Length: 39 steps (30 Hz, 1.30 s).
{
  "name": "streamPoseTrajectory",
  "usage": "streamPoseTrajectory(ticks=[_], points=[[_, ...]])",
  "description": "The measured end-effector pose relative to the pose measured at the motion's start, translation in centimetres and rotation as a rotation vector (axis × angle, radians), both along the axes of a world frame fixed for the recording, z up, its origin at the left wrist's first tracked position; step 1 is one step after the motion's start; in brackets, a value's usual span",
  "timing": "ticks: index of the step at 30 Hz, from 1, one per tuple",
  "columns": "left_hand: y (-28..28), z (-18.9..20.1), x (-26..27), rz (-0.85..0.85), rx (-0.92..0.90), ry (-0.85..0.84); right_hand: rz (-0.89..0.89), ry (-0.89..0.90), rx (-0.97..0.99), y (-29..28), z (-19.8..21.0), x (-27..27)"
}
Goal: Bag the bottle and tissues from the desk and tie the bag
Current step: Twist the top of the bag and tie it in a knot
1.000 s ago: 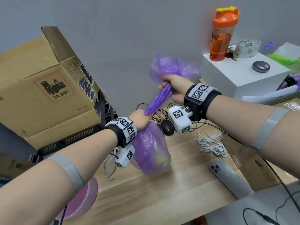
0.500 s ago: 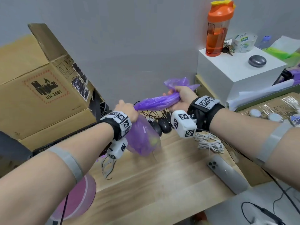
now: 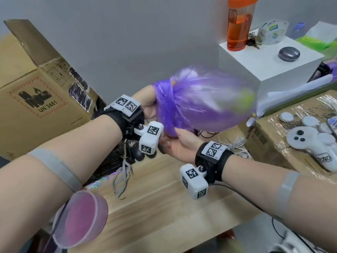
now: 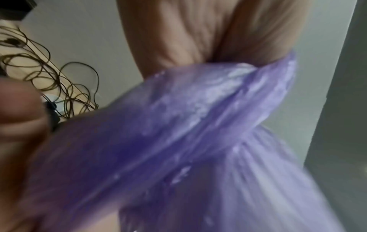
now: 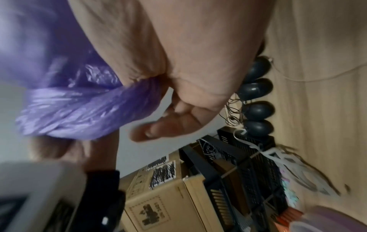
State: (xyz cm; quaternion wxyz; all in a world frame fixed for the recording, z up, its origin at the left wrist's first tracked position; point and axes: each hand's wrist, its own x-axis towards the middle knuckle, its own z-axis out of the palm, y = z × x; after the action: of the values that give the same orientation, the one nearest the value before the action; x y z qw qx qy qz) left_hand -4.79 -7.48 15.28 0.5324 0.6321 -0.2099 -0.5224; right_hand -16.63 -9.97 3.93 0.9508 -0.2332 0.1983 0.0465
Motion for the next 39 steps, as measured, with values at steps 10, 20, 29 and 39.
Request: streamPoseTrajectory(ticks=[10, 20, 29, 39], points=[[4.3, 2.3, 0.6, -0.298, 0.186, -0.303, 0.094, -0.142, -0.554, -6.9, 4.1, -0.9], [4.2, -2.3, 0.8, 0.088, 0.244, -0.565, 0.002, -0.122, -1.114, -6.5, 6.5, 0.9], [3.9, -4.1, 0.2, 0.349, 0.2, -0.728, 0.012, -0.053, -1.302, -6.0, 5.3, 1.3], [4.6, -5.1, 0.0, 0.377, 0.206, -0.52, -0.002, -0.05, -1.05, -6.9, 3.6, 0.9]])
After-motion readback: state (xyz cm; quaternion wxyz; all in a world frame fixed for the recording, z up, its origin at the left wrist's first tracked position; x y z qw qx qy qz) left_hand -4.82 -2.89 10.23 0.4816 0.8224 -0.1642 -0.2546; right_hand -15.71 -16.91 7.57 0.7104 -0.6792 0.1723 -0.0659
